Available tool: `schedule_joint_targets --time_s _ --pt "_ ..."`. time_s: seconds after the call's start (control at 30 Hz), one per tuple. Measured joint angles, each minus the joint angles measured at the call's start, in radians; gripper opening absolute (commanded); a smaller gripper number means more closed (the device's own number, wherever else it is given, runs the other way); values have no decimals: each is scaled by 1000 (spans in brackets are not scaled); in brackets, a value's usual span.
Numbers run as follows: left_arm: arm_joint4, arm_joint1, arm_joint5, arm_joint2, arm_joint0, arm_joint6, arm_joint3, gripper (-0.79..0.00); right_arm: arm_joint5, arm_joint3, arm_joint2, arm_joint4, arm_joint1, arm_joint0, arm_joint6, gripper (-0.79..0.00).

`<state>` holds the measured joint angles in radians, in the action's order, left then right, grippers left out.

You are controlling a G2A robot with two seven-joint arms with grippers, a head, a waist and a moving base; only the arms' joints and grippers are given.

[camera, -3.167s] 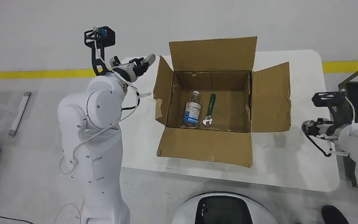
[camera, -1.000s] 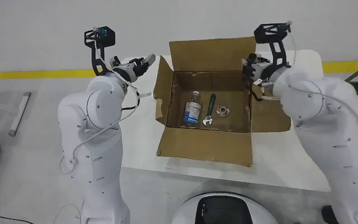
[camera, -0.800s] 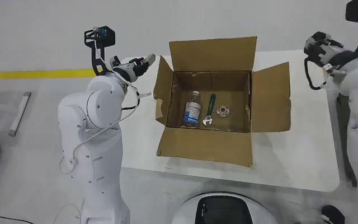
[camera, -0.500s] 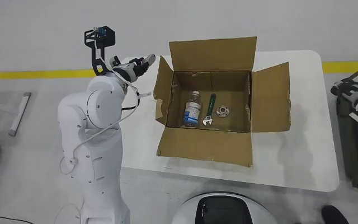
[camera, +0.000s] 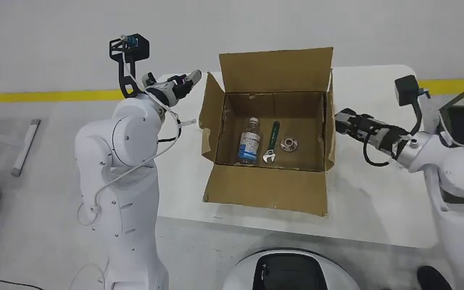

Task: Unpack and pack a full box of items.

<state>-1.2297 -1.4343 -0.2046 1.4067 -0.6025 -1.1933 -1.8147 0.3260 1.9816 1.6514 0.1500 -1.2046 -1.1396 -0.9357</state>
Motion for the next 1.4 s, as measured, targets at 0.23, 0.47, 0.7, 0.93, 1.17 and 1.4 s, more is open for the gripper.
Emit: schedule_joint_targets --time_s 0.23,0.47,0.7,0.93,1.17,1.4 --pt "0 0 0 0 0 0 0 0 -70 -36 -207 160 8 78 -96 -785" --pt "0 0 0 0 0 0 0 0 -83 -97 -331 247 8 124 -113 -785" --pt "0 1 3 4 -13 19 2 -785 -65 -118 -279 230 12 168 -29 -785" --pt "-100 12 2 18 -54 73 37 -785 51 -238 -104 133 13 230 199 -785" --pt "-203 17 -18 2 -105 81 67 -785 81 -446 -27 -40 3 289 384 -785" --pt "-177 12 -11 -42 -155 69 79 -785 41 -723 -87 -123 -7 432 382 -785"
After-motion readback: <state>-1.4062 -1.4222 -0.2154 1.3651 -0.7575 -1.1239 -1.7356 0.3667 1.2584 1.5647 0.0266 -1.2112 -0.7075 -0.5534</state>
